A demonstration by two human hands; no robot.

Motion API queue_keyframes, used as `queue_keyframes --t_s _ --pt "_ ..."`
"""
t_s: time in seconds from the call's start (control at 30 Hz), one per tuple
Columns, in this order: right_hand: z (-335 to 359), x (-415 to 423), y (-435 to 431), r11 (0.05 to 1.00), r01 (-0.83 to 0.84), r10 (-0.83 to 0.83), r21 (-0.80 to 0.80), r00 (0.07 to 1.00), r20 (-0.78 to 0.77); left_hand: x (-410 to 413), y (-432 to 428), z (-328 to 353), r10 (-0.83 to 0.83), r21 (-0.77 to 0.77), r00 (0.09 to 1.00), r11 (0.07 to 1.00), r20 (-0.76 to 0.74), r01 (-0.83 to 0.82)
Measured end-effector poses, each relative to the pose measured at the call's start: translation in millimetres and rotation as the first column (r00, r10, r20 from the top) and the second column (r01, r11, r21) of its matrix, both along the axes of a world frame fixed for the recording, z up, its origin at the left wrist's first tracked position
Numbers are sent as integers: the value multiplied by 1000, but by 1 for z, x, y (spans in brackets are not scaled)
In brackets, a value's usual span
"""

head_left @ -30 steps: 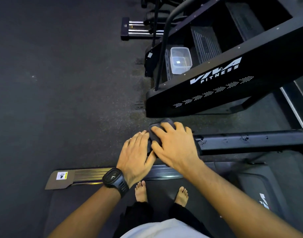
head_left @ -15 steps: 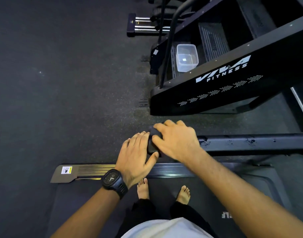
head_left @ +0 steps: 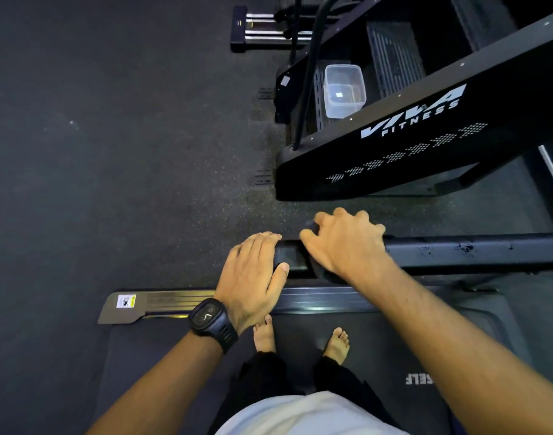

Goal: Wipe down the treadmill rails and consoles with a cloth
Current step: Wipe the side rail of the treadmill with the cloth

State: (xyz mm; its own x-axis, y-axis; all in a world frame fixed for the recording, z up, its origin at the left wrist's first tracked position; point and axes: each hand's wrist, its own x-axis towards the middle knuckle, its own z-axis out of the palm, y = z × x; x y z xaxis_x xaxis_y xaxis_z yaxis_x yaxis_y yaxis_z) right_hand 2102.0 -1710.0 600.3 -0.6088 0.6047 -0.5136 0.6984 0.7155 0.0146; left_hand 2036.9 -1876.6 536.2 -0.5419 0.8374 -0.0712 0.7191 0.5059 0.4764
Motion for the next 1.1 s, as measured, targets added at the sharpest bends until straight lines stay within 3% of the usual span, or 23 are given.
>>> queue_keyframes --t_s 0.1,0.2,0.27,0.33,0.4,0.5,0.6,0.67,0.73,0.8,0.9,1.0,1.1 --pt "7 14 -28 982 -146 162 116 977 -139 0 2 -2 8 -20 1000 1000 -5 -8" --pt "3 -5 -27 968 -250 239 -25 946 -221 -2 0 -4 32 -50 999 998 9 -32" --pt "-2 -20 -11 970 -158 151 -184 987 -50 -2 -3 -4 26 -56 1000 998 -10 -26" --pt "-3 -23 6 971 -34 50 -237 997 62 -1 -4 -3 16 -34 1000 999 -8 -17" --pt "0 -11 6 986 -24 24 -164 1000 -2 0 -2 -2 5 -22 1000 1000 10 -5" --pt "3 12 -18 978 -210 206 -13 966 -155 1 0 -3 -5 -14 1000 1000 31 5" --pt "-2 4 -14 960 -273 252 -65 940 -228 -2 1 -4 3 -17 999 1000 44 -3" --pt "-3 -10 2 969 -181 164 -170 980 -109 -2 1 -3 -3 -6 1000 1000 24 3" --pt "-3 -12 16 982 -60 63 -179 998 9 -1 1 -1 -19 8 1000 1000 11 19" --pt "0 4 10 998 -30 28 -58 999 -29 1 4 0 -26 10 1000 1000 2 26" --pt "4 26 -20 985 -161 168 61 973 -155 1 7 -1 -23 -8 1000 1000 -11 23" --pt "0 9 -18 963 -271 263 -5 938 -225 0 6 -2 -16 -32 1000 999 -16 16" --pt "0 -12 13 973 -111 113 -204 994 0 3 6 1 -7 -16 1000 1000 -16 7"
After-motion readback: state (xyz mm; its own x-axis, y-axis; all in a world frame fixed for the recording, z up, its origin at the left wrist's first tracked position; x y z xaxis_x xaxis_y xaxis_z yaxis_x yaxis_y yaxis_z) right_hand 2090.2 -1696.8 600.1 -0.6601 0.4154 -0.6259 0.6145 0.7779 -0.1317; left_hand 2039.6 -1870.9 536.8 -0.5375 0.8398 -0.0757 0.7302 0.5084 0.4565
